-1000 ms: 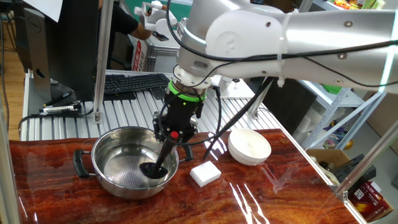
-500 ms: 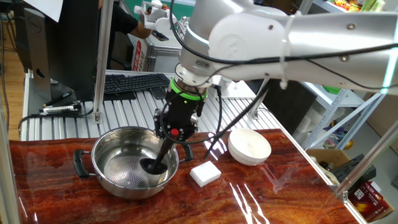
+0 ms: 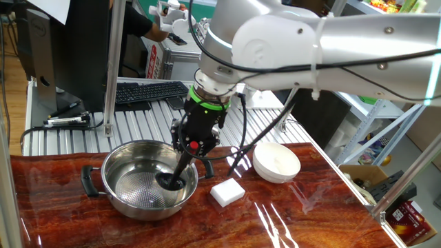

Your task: Scoop water with a large spoon from one bowl to another

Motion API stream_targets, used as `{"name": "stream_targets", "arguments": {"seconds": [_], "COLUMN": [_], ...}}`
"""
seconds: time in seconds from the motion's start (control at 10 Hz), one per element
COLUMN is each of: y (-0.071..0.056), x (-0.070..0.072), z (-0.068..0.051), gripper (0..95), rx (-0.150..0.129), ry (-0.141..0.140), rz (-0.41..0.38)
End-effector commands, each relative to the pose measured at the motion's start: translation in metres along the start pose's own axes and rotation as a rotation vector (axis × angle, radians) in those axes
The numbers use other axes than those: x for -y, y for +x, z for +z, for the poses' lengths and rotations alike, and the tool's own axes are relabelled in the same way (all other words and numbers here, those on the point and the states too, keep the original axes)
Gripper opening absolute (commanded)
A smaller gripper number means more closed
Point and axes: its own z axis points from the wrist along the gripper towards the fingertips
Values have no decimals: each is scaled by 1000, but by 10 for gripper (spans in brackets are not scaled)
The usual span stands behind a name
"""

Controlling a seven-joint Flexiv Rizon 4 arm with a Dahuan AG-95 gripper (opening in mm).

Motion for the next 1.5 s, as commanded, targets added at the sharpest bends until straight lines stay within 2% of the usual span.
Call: {"name": "stream_targets", "arguments": {"seconds": [0.1,0.3,0.4,0.7,0.8,1.1,1.5], "y": [-1,-6,-7,-10,-11,-10,-8], "x": [0,1,1,3,4,7,14], "z": [-2,-7,-8,-13,-15,-21,-32], "gripper": [0,0,0,0,0,0,0], "rx": [3,-13,-12,-1,10,26,45], "ry": [0,-15,-17,-18,-19,-12,-17], "rz": [0,7,6,1,0,0,-1]}}
